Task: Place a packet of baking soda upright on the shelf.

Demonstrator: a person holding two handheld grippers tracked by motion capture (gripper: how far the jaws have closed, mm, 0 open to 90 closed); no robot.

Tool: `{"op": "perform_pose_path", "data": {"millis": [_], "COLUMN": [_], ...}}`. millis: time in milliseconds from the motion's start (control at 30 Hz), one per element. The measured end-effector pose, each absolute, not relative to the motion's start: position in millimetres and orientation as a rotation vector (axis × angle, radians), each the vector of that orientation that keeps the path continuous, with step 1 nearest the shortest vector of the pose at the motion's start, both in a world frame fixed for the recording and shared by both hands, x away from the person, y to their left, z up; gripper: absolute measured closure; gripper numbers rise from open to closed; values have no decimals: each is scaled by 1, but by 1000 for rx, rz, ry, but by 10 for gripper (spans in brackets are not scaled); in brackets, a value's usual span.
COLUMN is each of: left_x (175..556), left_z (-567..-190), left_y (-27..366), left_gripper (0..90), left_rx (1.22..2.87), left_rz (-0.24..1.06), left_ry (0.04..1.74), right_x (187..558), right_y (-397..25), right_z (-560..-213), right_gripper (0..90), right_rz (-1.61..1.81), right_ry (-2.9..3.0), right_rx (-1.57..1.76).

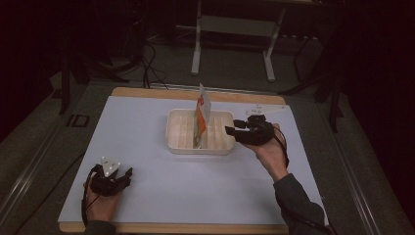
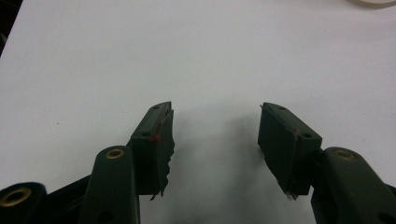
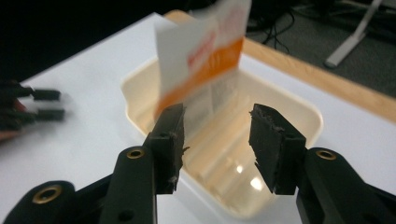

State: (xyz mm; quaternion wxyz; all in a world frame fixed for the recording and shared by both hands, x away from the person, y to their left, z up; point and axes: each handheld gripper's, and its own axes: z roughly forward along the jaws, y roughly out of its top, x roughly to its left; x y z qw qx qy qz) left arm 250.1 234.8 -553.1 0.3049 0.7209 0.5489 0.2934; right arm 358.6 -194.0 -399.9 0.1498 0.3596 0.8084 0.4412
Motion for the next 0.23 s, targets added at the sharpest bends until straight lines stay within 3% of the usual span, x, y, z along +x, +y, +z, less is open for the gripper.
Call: {"op": "perform_pose_path", "data": {"millis": [233], "left_x": [251], "left_z": [-554], "left_y": [235], "left_gripper": [424], "left_rx": [1914], "left_rz": [779], "left_ry": [1474], "right_x": [350], "right_y": [-208], "right_z": [-442], "right_gripper": [507], "right_rz": [1127], "right_ry": [2338], "right_rx": [1084]}}
